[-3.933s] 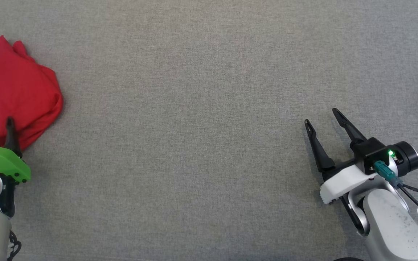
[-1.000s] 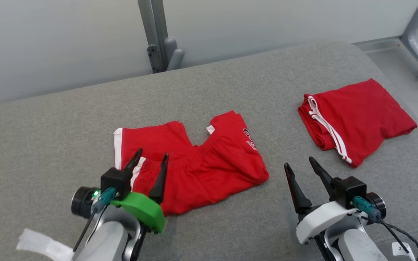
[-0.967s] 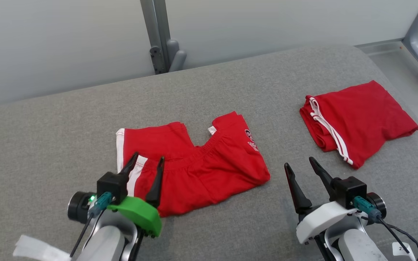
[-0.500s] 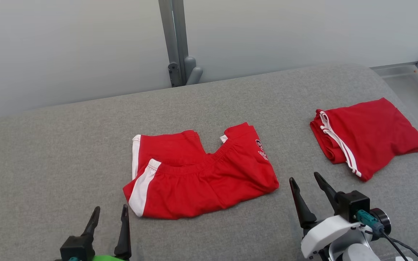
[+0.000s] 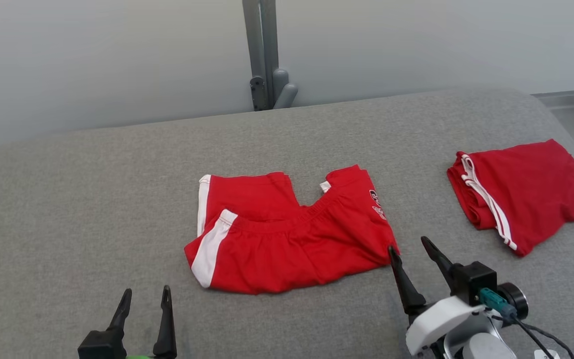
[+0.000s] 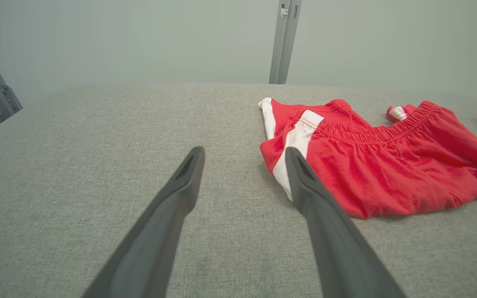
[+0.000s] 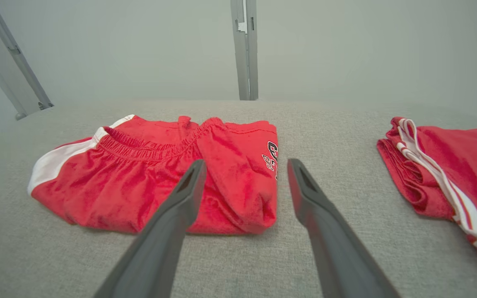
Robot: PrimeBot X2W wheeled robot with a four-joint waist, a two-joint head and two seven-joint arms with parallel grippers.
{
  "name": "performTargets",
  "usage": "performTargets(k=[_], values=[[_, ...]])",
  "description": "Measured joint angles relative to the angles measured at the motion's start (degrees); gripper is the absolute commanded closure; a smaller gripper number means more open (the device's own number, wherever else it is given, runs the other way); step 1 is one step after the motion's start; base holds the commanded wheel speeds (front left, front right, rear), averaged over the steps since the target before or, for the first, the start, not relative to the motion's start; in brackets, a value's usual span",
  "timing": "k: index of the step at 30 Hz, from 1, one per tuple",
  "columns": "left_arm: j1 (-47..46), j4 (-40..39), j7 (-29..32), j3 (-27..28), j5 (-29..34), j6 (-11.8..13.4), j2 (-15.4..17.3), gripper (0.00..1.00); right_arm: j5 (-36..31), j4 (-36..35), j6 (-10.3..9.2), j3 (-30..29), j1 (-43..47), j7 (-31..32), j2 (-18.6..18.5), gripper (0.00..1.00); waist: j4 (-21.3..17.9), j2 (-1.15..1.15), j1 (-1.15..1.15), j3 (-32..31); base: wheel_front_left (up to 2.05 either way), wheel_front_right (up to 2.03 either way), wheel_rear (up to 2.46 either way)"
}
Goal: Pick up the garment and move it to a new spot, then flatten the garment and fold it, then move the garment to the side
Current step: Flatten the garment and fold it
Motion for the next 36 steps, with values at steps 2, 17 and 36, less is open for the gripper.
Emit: performTargets(k=[2, 17, 36], values=[[-0.3, 0.1, 0.0, -0.4, 0.1, -0.4, -0.1, 0.00, 0.0, 0.1, 0.00, 0.7, -1.2, 0.0, 0.1, 0.00, 1.0, 0.00, 0.00, 0.3, 0.00, 0.00, 0.00], [-1.7, 1.8, 0.0, -4.5, -2.7, 0.3, -0.1, 0.00, 3.1, 10.5, 0.00, 12.4, -14.5, 0.0, -1.8, 0.00, 14.8, 0.00, 0.00, 3.0, 0.00, 0.00, 0.00], [-3.4, 1.4, 0.0, -9.7, -6.8, 1.8, -0.1, 0.00, 19.3, 31.7, 0.00, 26.6, -33.7, 3.0, -7.1, 0.26, 30.9, 0.00, 0.00, 10.7, 0.00, 0.00, 0.00]])
